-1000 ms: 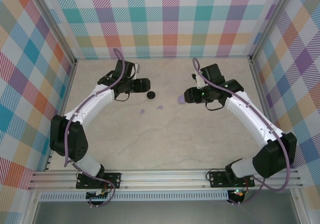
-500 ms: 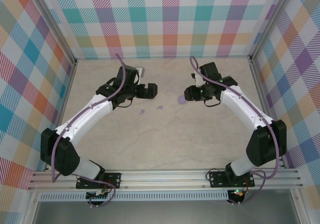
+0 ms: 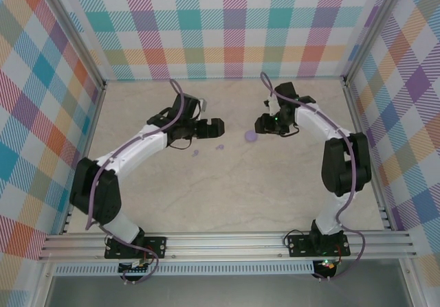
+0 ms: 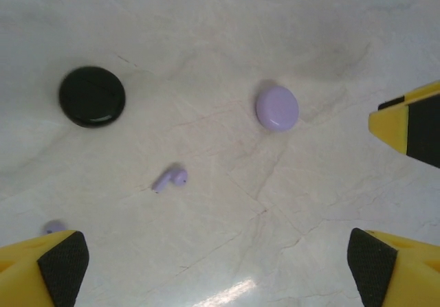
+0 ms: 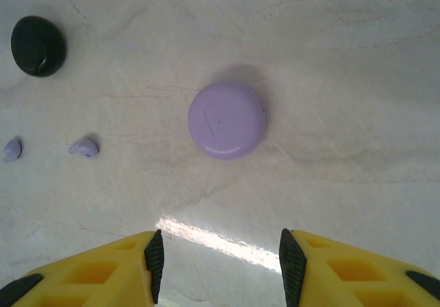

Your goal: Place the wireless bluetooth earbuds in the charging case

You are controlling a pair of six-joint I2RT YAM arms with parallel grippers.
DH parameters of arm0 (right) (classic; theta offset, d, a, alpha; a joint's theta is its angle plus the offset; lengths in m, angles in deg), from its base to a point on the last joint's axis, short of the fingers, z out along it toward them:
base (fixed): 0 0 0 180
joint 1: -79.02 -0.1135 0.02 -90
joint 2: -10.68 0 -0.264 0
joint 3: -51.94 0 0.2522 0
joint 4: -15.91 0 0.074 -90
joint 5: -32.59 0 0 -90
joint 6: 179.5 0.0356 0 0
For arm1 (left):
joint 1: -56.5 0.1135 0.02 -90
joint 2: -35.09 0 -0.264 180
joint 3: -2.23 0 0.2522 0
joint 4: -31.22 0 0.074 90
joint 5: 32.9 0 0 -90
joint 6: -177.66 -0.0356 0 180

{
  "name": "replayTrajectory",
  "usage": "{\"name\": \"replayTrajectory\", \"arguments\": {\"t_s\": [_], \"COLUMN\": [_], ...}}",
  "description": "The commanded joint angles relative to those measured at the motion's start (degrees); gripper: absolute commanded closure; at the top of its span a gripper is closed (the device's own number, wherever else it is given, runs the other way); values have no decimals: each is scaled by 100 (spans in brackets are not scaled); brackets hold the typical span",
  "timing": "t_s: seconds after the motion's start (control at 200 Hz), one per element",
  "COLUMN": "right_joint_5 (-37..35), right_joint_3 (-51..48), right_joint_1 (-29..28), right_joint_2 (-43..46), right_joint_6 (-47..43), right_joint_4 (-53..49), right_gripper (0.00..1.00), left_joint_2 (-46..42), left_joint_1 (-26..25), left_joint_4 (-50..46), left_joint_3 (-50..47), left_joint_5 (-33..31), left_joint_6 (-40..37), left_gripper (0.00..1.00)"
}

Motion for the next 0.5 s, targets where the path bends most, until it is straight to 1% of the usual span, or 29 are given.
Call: {"name": "replayTrajectory", "arguments": {"t_s": [0.0, 0.09, 0.13, 0.32, 0.395, 0.495], "right_joint_5": [489, 564, 574, 670, 722, 827], "right_joint_3": [610, 1191, 1434, 2296, 2687, 3179], "right_joint_1": [125, 183, 184, 193, 202, 201], "right_joint_2": [-459, -992, -1189, -1913, -2229, -2646], "right_joint_6": [-189, -302, -356, -388, -389, -390], "right_joint_4": [-125, -439, -569, -859, -1045, -1308], "right_gripper": [54, 59, 60, 69, 72, 76], "left_joint_2": [451, 848, 1002, 1813, 2132, 2505], "left_joint_1": [-73, -193, -258, -482, -543, -621], "left_joint_4": [3, 71, 121, 397, 588, 627], "left_joint_3": [462, 652, 729, 1121, 1265, 1534], "left_joint_5": [685, 926, 1008, 1306, 1475, 1484], "left_joint_6": [333, 459, 521, 891, 1072, 1197], "left_gripper": [8, 11, 12, 28, 31, 37]}}
